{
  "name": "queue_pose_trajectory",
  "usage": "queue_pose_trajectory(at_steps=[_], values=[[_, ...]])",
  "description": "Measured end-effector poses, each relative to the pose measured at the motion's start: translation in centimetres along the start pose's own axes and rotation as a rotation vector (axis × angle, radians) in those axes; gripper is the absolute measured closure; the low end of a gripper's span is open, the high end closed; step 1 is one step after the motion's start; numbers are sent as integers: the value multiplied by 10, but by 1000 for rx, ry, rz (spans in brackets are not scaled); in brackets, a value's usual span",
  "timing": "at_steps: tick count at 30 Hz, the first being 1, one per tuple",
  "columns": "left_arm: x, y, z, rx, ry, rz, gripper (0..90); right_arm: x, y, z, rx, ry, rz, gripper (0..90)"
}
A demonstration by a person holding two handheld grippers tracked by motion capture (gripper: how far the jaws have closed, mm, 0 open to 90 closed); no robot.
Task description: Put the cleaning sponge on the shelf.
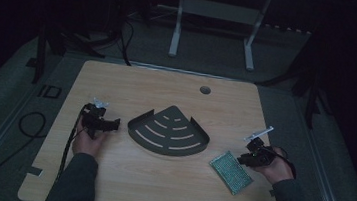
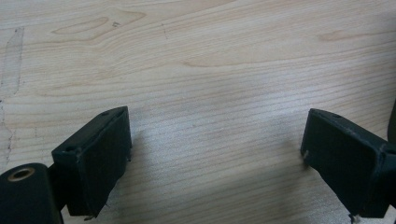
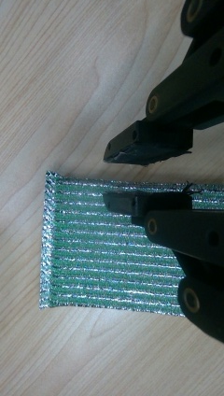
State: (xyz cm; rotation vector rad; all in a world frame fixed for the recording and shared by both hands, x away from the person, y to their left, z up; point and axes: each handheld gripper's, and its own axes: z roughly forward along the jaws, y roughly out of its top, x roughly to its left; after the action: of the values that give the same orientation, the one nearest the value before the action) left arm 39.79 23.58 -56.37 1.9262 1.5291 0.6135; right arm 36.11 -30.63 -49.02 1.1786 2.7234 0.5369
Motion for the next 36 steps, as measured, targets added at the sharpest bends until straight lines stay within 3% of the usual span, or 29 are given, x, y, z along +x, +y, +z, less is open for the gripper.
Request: queue_pose_trajectory(at_steps=[14,27,36], values=[[0,0,0,0,0,0,92,-11,11,12,142,80,-5,748],[0,0,0,0,0,0,92,-11,12,17,176,103,-15,755],[0,0,0,0,0,0,92,-16,13,22,200,147,17,798]])
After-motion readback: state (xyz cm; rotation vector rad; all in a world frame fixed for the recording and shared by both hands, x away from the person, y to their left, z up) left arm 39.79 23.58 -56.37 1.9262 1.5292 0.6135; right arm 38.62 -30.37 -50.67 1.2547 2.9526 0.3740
